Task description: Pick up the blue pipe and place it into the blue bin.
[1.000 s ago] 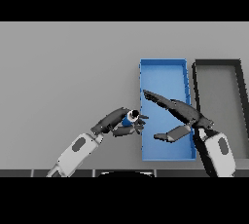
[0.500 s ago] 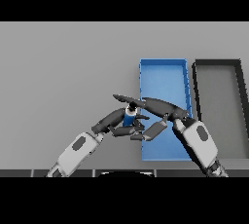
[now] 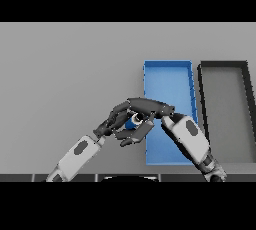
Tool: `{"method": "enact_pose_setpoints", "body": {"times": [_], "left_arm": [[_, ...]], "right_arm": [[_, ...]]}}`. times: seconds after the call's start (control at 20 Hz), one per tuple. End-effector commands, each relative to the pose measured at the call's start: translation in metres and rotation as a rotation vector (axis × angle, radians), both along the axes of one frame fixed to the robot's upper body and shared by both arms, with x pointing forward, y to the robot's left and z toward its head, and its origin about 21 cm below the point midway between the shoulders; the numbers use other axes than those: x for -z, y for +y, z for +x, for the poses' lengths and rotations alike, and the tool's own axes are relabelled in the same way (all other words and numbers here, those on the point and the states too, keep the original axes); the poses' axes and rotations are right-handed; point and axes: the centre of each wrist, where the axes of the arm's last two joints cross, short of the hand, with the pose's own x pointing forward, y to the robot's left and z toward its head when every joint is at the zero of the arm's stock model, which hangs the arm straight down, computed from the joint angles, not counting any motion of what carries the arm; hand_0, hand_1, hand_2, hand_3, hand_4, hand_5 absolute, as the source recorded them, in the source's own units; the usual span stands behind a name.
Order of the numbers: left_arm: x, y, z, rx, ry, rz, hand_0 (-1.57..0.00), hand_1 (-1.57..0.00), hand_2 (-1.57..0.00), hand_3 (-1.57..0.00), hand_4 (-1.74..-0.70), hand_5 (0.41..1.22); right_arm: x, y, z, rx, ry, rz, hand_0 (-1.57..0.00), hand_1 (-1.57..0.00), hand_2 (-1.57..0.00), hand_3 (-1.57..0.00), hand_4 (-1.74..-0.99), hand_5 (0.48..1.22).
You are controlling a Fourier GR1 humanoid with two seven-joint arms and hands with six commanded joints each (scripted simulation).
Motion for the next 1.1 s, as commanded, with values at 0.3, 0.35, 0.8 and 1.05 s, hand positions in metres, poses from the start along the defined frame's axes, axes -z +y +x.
{"method": "enact_pose_setpoints", "body": {"times": [0.3, 0.35, 0.8, 1.05], "left_arm": [[-0.001, -0.003, -0.002, 0.029, 0.03, -0.123, -1.57, -1.56, -1.57, -1.48, -1.72, 1.221], [-0.001, -0.006, -0.002, 0.03, 0.021, -0.117, -1.57, -1.57, -1.57, -1.5, -1.72, 1.221], [-0.004, 0.001, 0.0, 0.047, -0.03, -0.046, -1.05, -0.99, -0.95, -0.96, -1.43, 1.221], [-0.002, 0.002, 0.007, 0.07, -0.108, 0.02, -0.34, -0.32, -0.31, -0.31, -1.0, 1.063]], "right_arm": [[-0.001, 0.005, -0.003, -0.044, -0.008, 0.102, -1.39, -1.39, -1.39, -1.34, -1.438, 0.982], [-0.002, 0.007, -0.005, -0.06, -0.036, 0.095, -1.42, -1.43, -1.43, -1.39, -1.435, 1.03], [-0.002, 0.011, -0.008, -0.074, -0.01, 0.138, -1.55, -1.55, -1.55, -1.55, -1.483, 1.195], [-0.004, 0.009, -0.011, -0.036, -0.016, 0.122, -1.56, -1.56, -1.56, -1.56, -1.488, 1.213]]}}
